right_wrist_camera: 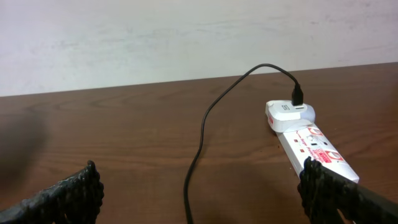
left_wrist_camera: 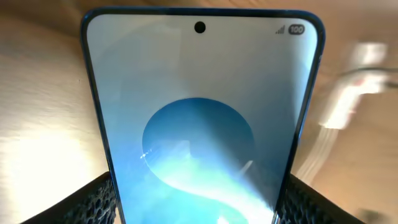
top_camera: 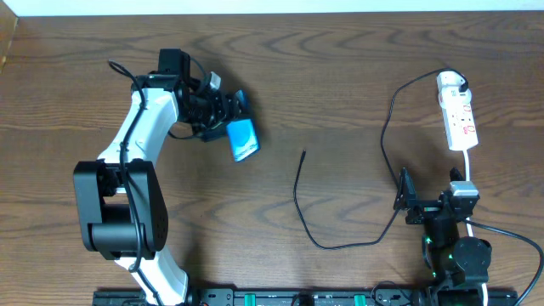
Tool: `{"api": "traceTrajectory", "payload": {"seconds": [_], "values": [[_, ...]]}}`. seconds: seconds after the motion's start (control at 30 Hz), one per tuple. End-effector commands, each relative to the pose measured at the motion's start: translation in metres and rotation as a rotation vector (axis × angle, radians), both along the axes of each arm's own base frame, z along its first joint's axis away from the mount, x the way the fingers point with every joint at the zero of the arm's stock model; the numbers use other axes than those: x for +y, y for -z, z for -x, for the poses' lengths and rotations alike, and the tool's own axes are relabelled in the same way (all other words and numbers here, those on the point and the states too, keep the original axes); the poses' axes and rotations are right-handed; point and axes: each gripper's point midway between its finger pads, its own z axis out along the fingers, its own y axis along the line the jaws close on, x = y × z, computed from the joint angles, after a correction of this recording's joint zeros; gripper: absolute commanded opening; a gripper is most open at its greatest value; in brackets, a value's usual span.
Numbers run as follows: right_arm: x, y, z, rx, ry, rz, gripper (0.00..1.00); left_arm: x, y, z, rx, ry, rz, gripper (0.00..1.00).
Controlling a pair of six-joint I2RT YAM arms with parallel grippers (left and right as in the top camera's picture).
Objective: Plug charger to phone and switch on socket
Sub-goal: 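Lift the phone with the left gripper and tilt it upright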
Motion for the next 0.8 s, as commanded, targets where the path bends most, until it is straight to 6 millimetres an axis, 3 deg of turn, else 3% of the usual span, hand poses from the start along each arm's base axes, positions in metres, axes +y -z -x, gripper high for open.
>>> {"api": "traceTrajectory", "payload": {"seconds": [0.0,0.27,0.53,0.77], "values": [[0.000,0.000,0.000,0.000,0.002,-0.010,0.99,-0.028,-0.046,0.005,0.194,-0.143,0.287,0.07],[0.000,0.000,0.000,0.000,0.002,-0.010,0.99,-0.048,-0.085,0.015,0.419,-0.183,0.552,0.07],[0.000,0.000,0.000,0.000,0.002,-0.010,0.99,-0.057,-0.130,0.026,0.518,-0.087,0.799,0.07],[0.000,0.000,0.000,0.000,0.002,-0.010,0.99,-0.056,-0.131,0.026,0.659,-0.157,0.799,0.07]]}}
